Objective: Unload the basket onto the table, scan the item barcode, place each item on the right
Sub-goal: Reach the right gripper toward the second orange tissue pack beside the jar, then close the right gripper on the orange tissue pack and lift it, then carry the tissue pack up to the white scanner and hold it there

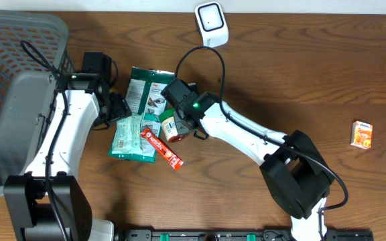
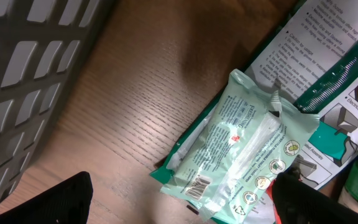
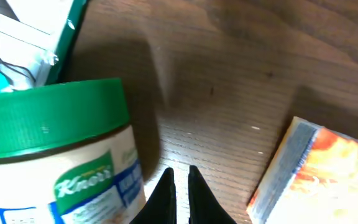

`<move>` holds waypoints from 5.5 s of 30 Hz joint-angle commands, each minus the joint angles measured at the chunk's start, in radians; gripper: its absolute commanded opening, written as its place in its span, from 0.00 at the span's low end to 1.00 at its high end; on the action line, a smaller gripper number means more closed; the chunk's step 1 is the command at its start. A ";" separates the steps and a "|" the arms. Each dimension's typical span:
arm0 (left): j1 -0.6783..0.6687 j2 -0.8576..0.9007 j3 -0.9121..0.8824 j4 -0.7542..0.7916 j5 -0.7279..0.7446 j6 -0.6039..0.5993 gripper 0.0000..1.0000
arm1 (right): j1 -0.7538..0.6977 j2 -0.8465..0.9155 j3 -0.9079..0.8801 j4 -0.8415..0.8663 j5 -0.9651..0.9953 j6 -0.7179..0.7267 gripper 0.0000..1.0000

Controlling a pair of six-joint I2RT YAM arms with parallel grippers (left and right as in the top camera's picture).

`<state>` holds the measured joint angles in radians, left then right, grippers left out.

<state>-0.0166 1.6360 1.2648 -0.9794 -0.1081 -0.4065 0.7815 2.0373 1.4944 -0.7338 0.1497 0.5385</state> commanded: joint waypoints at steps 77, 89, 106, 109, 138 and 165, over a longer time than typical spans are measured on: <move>0.004 -0.020 0.013 -0.002 -0.009 0.002 0.93 | -0.079 0.061 -0.023 -0.164 0.271 -0.222 0.40; 0.004 -0.020 0.013 -0.002 -0.009 0.002 0.93 | -0.076 0.061 0.002 -0.196 0.270 -0.272 0.42; 0.004 -0.020 0.013 -0.002 -0.009 0.002 0.93 | -0.074 0.075 -0.022 -0.192 0.215 -0.266 0.32; 0.004 -0.020 0.012 -0.002 -0.009 0.002 0.93 | -0.074 0.080 -0.030 -0.191 0.215 -0.262 0.30; 0.004 -0.020 0.013 -0.002 -0.009 0.002 0.93 | -0.071 0.084 -0.114 -0.152 0.122 -0.221 0.01; 0.004 -0.020 0.013 -0.002 -0.009 0.002 0.93 | -0.200 -0.298 0.438 -0.576 -0.363 -0.221 0.01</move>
<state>-0.0166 1.6360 1.2648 -0.9794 -0.1081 -0.4065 0.6182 1.7435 1.9259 -1.3205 -0.0826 0.3073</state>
